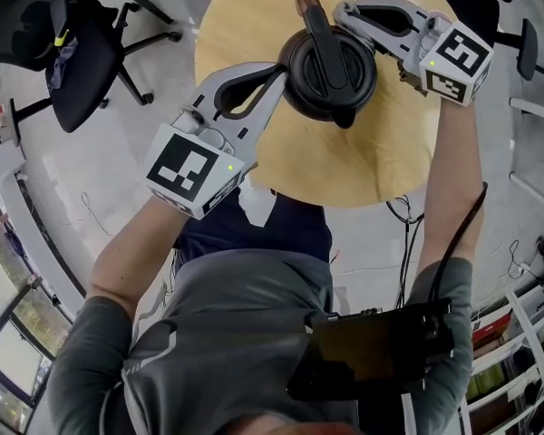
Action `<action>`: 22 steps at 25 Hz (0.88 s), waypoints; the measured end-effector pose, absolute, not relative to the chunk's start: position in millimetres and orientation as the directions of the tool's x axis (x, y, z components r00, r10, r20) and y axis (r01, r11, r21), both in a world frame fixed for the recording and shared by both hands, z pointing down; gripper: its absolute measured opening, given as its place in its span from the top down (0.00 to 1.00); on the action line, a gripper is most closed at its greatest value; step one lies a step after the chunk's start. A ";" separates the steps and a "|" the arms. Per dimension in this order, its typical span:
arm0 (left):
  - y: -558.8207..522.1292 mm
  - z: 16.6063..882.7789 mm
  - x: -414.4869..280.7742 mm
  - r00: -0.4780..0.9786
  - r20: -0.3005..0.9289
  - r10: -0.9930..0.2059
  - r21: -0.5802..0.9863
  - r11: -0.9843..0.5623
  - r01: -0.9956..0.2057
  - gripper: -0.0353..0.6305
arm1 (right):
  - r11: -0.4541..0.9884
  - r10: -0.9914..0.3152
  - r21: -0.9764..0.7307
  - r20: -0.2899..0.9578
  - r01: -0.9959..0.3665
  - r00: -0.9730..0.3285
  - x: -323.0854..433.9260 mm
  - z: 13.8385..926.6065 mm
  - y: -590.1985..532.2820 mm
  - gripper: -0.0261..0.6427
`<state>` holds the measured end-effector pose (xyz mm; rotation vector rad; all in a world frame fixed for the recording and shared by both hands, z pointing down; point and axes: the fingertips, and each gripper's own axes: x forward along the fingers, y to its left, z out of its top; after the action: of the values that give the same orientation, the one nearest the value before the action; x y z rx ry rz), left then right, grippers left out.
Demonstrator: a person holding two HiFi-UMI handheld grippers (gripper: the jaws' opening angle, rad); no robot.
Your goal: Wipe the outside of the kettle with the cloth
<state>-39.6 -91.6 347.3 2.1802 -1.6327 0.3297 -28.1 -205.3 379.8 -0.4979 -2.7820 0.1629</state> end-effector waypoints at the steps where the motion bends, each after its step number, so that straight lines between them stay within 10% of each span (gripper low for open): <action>1: -90.5 347.8 -39.2 0.286 0.421 -0.861 0.175 -0.232 -0.957 0.94 | 0.922 0.384 -0.170 0.288 0.347 -0.877 -31.7 380.5 -203.6 0.90; 14: -90.9 345.6 -43.8 0.274 0.415 -0.868 0.187 -0.213 -0.959 0.94 | 0.861 0.508 -0.186 0.309 0.473 -0.804 -60.3 378.9 -192.8 0.90; 22: -90.3 346.8 -40.4 0.298 0.425 -0.855 0.167 -0.249 -0.954 0.94 | 0.924 0.362 -0.220 0.239 0.313 -0.901 -45.6 372.5 -224.0 0.90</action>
<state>-40.4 -90.3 346.8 2.1823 -1.6203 0.3473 -45.6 -224.0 372.5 -0.5030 -2.8066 0.2550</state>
